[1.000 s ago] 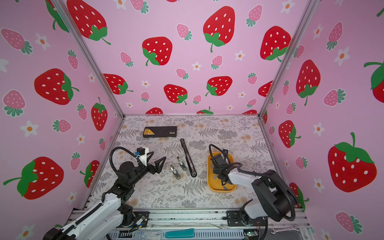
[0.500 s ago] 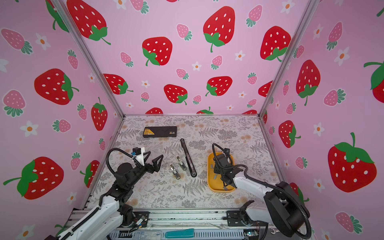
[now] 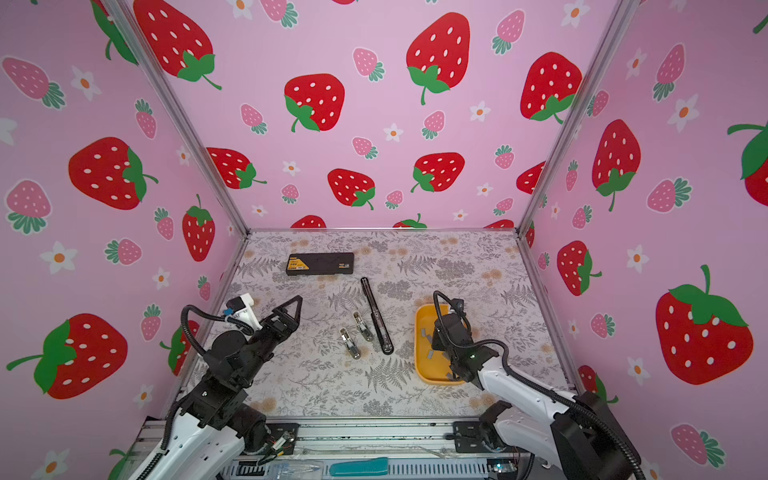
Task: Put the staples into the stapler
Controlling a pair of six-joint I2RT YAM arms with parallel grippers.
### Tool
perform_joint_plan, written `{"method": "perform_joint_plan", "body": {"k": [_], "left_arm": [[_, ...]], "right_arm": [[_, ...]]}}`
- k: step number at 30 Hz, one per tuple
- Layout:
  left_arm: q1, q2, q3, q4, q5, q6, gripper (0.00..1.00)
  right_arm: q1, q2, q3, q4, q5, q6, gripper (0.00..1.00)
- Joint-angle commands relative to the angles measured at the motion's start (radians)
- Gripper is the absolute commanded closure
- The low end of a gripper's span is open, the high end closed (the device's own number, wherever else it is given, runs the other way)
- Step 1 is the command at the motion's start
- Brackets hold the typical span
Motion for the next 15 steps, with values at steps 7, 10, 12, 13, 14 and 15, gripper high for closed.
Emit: {"method": "perform_joint_plan", "body": {"k": [7,10,12,13,14,15], "left_arm": [[-0.011,-0.031,0.031,-0.107,-0.175,-0.042,0.01],[-0.012,-0.018,0.040,-0.126,-0.209,-0.040,0.01],[-0.012,-0.020,0.035,-0.126,-0.224,-0.040,0.01],[-0.014,-0.022,0.030,-0.121,-0.232,-0.039,0.01],[-0.014,-0.023,0.026,-0.119,-0.238,-0.041,0.01],[-0.014,-0.024,0.024,-0.117,-0.243,-0.039,0.01]], "right_arm": [[0.005,0.033,0.047,0.033,0.009,-0.049,0.86],[0.005,0.038,0.059,0.042,0.017,-0.056,0.86],[0.005,0.039,0.067,0.047,0.015,-0.062,0.86],[0.005,0.040,0.071,0.049,0.014,-0.064,0.86],[0.005,0.040,0.072,0.049,0.013,-0.064,0.86],[0.005,0.041,0.075,0.049,0.012,-0.065,0.86]]}}
